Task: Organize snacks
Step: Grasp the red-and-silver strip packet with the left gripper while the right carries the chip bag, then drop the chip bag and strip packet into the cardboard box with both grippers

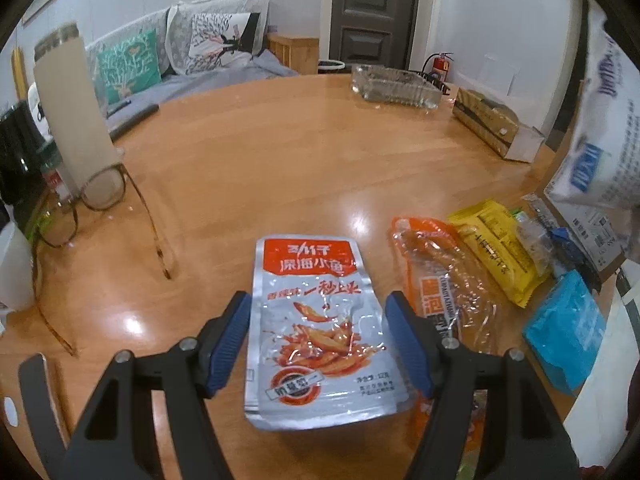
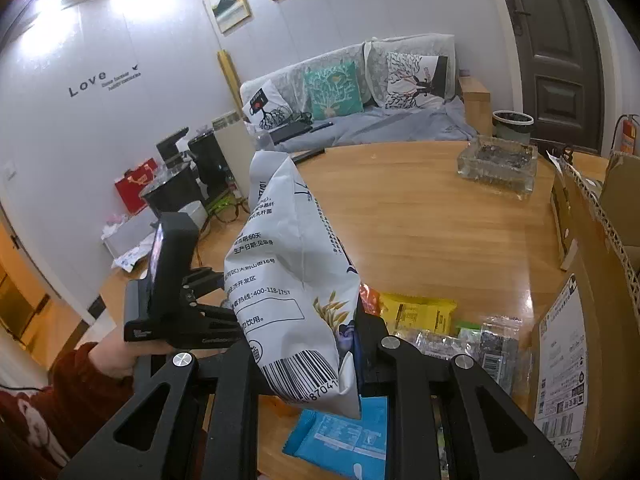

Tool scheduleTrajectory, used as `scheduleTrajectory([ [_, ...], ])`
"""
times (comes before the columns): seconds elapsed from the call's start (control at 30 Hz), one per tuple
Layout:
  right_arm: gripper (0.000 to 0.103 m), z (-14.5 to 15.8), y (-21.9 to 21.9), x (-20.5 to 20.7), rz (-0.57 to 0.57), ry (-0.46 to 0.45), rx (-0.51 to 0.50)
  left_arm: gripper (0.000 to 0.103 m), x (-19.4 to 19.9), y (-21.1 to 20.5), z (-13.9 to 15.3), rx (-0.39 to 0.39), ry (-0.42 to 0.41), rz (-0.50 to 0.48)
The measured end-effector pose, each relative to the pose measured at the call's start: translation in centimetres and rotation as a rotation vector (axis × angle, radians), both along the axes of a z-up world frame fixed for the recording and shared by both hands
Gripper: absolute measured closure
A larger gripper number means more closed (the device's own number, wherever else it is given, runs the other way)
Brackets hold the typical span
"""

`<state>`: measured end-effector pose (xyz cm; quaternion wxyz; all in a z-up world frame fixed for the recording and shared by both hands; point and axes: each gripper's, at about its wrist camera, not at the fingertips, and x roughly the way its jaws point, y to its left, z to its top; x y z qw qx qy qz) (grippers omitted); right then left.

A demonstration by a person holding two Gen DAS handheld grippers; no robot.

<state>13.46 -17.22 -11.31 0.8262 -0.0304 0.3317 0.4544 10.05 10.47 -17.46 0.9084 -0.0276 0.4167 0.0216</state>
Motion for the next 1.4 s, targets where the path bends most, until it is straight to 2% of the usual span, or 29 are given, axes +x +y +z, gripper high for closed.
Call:
scheduleTrajectory([
  [0.17,0.087,0.8,-0.1,-0.2,0.001,-0.012,0.011,0.037,-0.7,-0.4,1.3,0.026,-0.027,-0.007],
  [0.37,0.087,1.5,-0.5,-1.0,0.006,-0.026,0.019,0.037,-1.8,-0.7,3.0,0.022,-0.078,-0.005],
  [0.57,0.087,3.6,-1.5,-1.4,-0.001,-0.055,0.045,0.037,-3.2,-2.2,8.5,0.044,-0.182,-0.028],
  [0.77,0.087,7.6,-4.0,-2.5,-0.013,-0.111,0.105,0.037,-4.6,-4.6,14.6,0.053,-0.301,-0.080],
  [0.93,0.087,11.0,-7.8,-3.1,-0.078,-0.166,0.135,0.037,-4.9,-8.2,19.2,0.067,-0.382,-0.141],
  [1.07,0.087,12.2,-11.5,-3.2,-0.160,-0.204,0.135,0.037,-4.8,-12.1,22.1,0.076,-0.427,-0.221],
  [1.27,0.087,11.3,-17.8,-2.2,-0.293,-0.162,0.120,0.037,-3.0,-18.5,24.8,0.025,-0.449,-0.370],
  [1.4,0.087,9.9,-20.4,-0.7,-0.349,-0.126,0.063,0.037,-1.0,-23.0,24.9,0.009,-0.424,-0.451],
])
